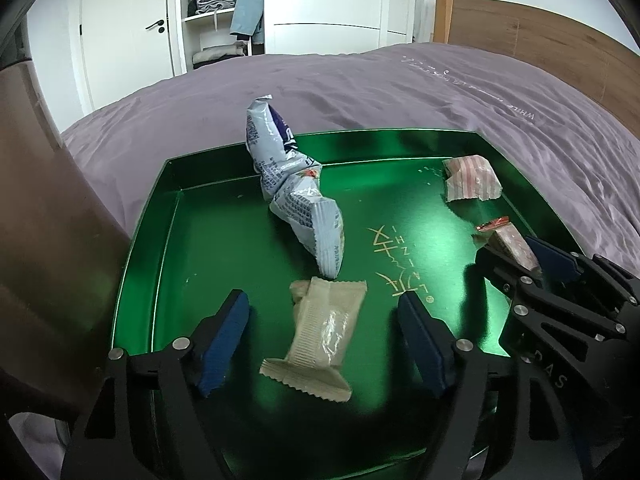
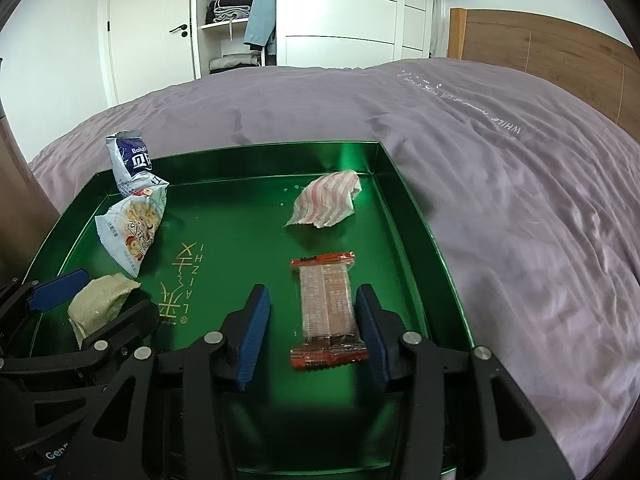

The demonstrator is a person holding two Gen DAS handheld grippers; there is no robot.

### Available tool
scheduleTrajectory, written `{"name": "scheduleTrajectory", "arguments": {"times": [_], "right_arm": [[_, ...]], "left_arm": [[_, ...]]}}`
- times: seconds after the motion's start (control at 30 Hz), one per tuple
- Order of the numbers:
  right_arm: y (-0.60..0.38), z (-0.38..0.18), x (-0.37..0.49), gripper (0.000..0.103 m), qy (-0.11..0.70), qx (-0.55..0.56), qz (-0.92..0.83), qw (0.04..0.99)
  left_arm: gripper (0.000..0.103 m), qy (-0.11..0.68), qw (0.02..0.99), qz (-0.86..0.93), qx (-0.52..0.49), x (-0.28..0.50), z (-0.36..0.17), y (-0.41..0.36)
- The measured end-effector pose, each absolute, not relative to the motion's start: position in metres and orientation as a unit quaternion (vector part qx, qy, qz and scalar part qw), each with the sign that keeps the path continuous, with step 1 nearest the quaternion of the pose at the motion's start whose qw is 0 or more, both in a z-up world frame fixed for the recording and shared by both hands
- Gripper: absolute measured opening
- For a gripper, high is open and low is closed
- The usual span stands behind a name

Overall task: Organize snacks
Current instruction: 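Open the left tool over the tray while the right tool releases the orange bar, then move both open tools back toward the remaining snacks on the bed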

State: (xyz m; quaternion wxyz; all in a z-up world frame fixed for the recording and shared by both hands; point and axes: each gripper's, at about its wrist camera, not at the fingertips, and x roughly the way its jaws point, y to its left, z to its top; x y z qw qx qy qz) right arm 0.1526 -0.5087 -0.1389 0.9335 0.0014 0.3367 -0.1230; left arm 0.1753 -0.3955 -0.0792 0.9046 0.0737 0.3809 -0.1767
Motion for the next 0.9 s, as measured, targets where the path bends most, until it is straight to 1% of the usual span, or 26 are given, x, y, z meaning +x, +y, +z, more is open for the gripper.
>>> {"name": "scheduleTrajectory", "arguments": {"times": [0.2,0.27,0.33,0.5,0.57,0.63,0.67,0.7,0.73,0.77,0.9], "right_arm": [[-0.509,-0.139,0.152,0.014,0.337,0.001,-0.123,0.934],[-0.509,-0.139,0.153,0.014,0.337,0.0,-0.125,0.933],[-0.508,-0.14,0.153,0.014,0.337,-0.002,-0.128,0.933],[-0.511,-0.141,0.156,0.013,0.344,0.002,-0.132,0.93],[-0.513,-0.138,0.16,0.013,0.356,0.008,-0.13,0.925],[-0.511,-0.133,0.164,0.016,0.369,-0.002,-0.139,0.919],[-0.51,-0.131,0.166,0.059,0.375,-0.017,-0.16,0.913],[-0.51,-0.126,0.165,0.089,0.377,-0.025,-0.167,0.911],[-0.51,-0.12,0.162,0.099,0.372,-0.023,-0.166,0.913],[-0.51,-0.114,0.159,0.103,0.367,-0.025,-0.17,0.914],[-0.509,-0.086,0.139,0.103,0.342,-0.013,-0.166,0.925]], "left_arm": [[0.078,0.381,0.906,-0.172,0.069,0.176,-0.082,-0.393],[0.082,0.382,0.906,-0.168,0.066,0.176,-0.083,-0.391],[0.084,0.383,0.907,-0.163,0.064,0.176,-0.083,-0.389],[0.084,0.392,0.904,-0.156,0.068,0.18,-0.084,-0.391],[0.084,0.406,0.898,-0.153,0.072,0.185,-0.081,-0.395],[0.084,0.42,0.892,-0.147,0.073,0.188,-0.076,-0.397],[0.084,0.426,0.89,-0.14,0.08,0.188,-0.074,-0.398],[0.084,0.424,0.891,-0.137,0.089,0.187,-0.072,-0.398],[0.084,0.418,0.893,-0.137,0.097,0.185,-0.067,-0.398],[0.084,0.409,0.896,-0.14,0.105,0.181,-0.06,-0.397],[0.084,0.394,0.9,-0.149,0.112,0.172,-0.037,-0.396]]}}
